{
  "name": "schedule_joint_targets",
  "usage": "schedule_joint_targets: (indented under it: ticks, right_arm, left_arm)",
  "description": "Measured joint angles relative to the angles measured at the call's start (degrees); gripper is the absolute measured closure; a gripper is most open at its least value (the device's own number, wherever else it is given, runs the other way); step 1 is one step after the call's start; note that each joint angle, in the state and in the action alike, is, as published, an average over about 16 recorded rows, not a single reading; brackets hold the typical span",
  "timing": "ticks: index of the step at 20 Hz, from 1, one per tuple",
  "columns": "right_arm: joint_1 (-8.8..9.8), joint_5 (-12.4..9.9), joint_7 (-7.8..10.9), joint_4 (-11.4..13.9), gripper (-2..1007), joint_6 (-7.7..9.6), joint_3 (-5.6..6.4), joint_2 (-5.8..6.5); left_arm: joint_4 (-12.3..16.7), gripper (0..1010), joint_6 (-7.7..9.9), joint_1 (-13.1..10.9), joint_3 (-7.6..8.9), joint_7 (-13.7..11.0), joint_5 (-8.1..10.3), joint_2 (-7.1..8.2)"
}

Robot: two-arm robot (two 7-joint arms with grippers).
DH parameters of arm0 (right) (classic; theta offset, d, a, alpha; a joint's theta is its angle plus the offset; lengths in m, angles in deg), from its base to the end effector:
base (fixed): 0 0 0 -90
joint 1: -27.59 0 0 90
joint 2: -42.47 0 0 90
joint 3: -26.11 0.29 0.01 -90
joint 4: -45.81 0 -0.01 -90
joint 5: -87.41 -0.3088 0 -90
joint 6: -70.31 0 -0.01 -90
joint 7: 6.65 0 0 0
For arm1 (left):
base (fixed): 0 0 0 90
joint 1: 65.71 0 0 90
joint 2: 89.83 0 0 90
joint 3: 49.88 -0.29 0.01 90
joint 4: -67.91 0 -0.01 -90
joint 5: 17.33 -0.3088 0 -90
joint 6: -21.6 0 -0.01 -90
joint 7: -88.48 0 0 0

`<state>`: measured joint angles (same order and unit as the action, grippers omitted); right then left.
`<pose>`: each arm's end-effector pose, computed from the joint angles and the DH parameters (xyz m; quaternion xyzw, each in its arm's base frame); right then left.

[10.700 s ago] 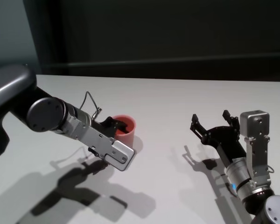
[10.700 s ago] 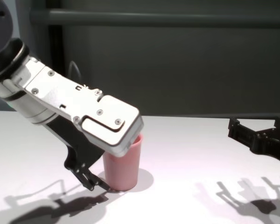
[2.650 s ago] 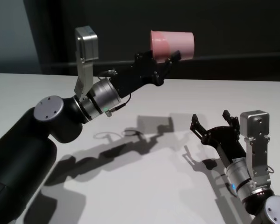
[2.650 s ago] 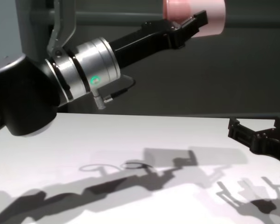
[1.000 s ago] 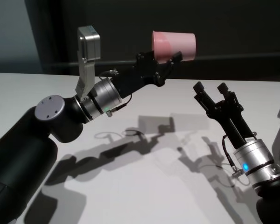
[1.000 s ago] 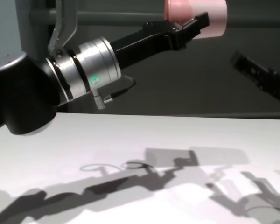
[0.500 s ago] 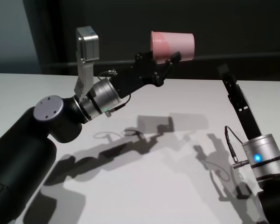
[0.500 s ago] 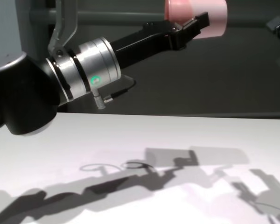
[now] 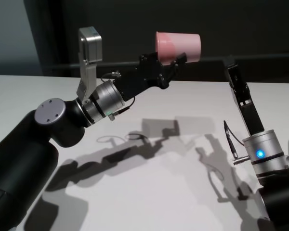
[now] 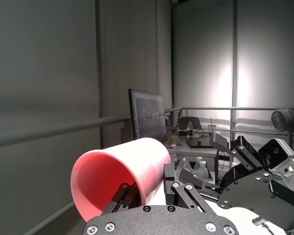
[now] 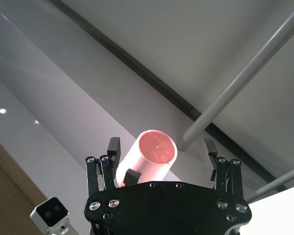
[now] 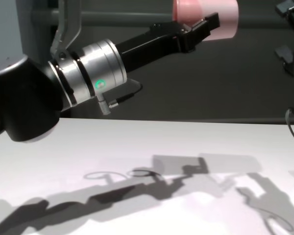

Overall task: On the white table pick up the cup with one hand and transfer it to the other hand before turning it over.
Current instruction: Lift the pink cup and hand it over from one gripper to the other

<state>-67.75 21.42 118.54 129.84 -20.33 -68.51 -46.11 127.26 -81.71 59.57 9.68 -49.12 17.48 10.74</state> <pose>0.3546 0.0179 -0.3019 0.4611 0.2633 -0.3664 0.7641 0.4733 -0.0540 -0.2499 -0.1205 -0.0357 0.2078 0.9701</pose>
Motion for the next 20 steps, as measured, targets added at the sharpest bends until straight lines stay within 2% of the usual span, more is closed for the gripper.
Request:
schedule_joint_targets:
  ticks: [10,20]
  right_arm:
    - [-4.09,-4.9,4.57,-4.98,5,1.34,-1.52,-1.15]
    - [-8.22,-7.97,7.98,-11.16,5,1.48,-3.15,-2.1]
  left_arm:
    - [0.0,809,0.0,0.0,0.0,0.0,0.0,0.0]
    - [0.0,809,0.0,0.0,0.0,0.0,0.0,0.0]
